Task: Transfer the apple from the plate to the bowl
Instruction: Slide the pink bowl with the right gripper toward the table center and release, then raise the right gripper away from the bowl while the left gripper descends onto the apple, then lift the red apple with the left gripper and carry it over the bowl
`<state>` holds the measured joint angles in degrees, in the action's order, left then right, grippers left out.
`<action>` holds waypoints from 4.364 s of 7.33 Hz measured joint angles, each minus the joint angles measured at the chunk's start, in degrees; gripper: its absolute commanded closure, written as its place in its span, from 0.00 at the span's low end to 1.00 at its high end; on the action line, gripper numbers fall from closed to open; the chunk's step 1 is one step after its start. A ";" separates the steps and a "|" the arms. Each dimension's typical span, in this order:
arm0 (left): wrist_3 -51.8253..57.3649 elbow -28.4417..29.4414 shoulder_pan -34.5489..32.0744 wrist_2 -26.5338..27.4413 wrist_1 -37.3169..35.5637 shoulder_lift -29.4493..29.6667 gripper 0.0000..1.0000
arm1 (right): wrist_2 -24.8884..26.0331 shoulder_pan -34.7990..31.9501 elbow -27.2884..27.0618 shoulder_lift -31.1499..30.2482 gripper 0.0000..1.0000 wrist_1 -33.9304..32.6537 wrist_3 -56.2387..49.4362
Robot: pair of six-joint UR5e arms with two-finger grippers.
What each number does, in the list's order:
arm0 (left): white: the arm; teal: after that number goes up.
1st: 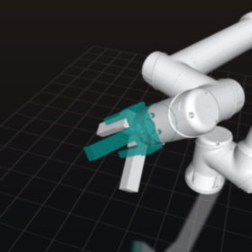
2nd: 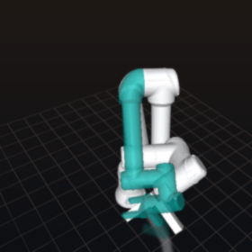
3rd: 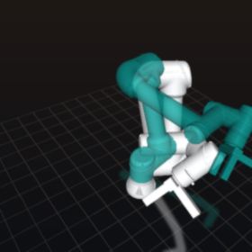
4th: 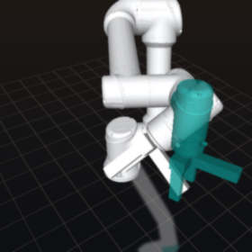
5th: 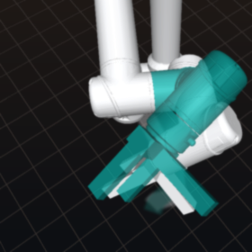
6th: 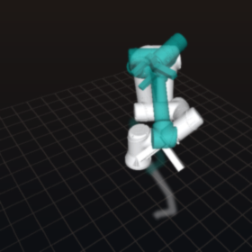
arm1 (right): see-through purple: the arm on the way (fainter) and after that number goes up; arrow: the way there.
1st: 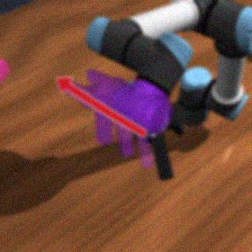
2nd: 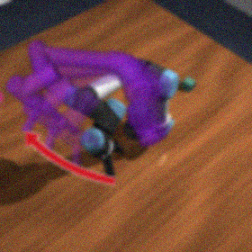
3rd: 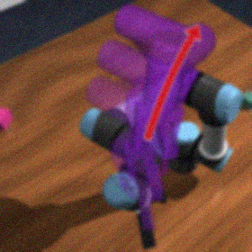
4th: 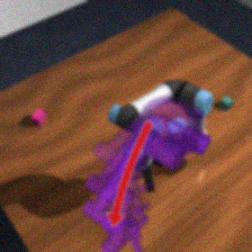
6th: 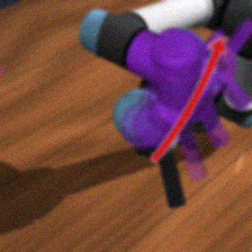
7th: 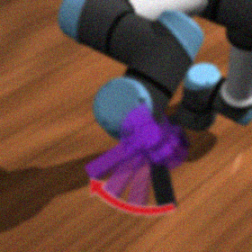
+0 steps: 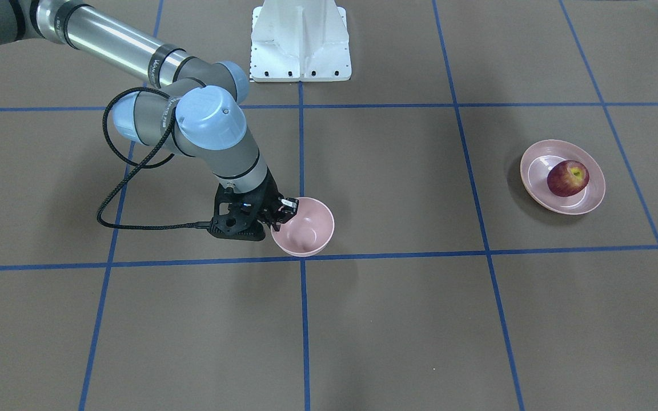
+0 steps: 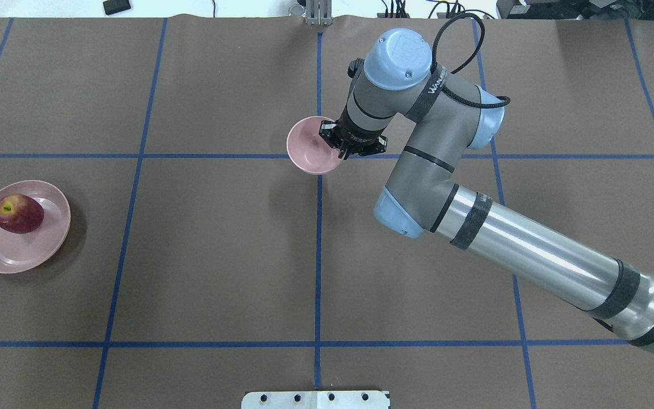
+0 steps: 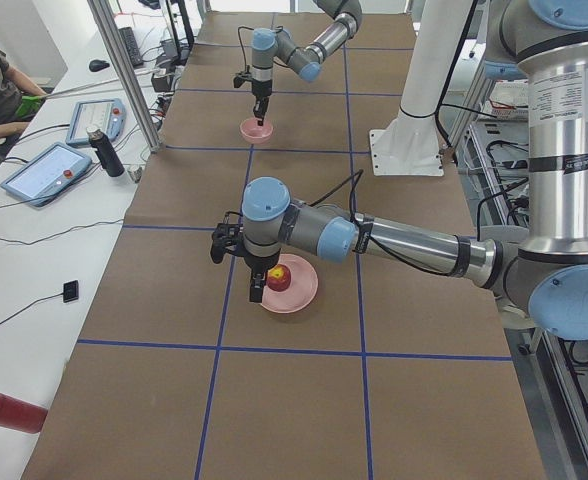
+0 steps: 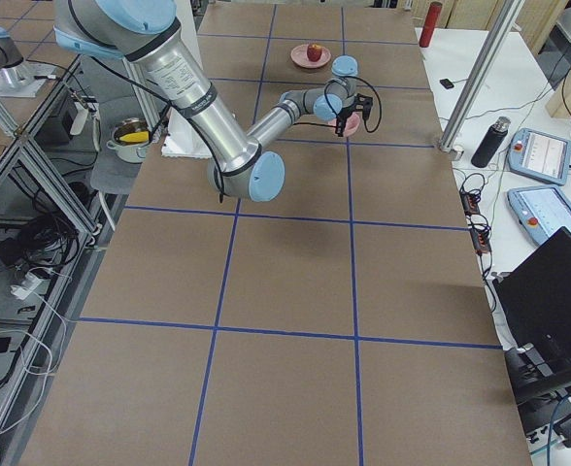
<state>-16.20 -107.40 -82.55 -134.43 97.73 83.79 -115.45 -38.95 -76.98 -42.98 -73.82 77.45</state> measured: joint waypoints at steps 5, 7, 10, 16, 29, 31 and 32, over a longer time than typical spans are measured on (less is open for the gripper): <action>-0.57 0.26 0.11 0.13 0.00 -0.13 0.02 | 2.55 1.47 3.19 0.49 0.00 1.21 0.59; -0.77 0.26 0.27 0.09 0.02 -0.02 0.02 | 2.43 1.45 2.36 0.32 0.00 1.18 0.77; -11.47 -0.10 6.41 2.35 2.84 0.38 0.02 | -6.09 -5.38 -7.82 -6.48 0.00 -0.77 -0.19; -25.29 1.73 25.35 11.90 14.20 0.20 0.02 | -16.23 -19.67 -28.59 -35.35 0.00 -3.35 -20.36; -32.18 0.63 28.51 5.08 3.98 11.54 1.00 | -15.25 -19.49 -28.87 -36.01 0.00 -3.35 -20.58; -44.55 -0.71 32.64 5.55 -9.96 28.10 1.00 | -15.24 -19.54 -28.79 -36.18 0.00 -3.34 -20.58; -51.67 2.88 36.62 9.05 -11.67 36.27 1.00 | -15.22 -19.56 -28.70 -36.53 0.00 -3.28 -20.66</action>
<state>-67.88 -104.52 -45.94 -125.38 86.06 120.06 -130.67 -58.51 -105.68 -79.50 -77.10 56.79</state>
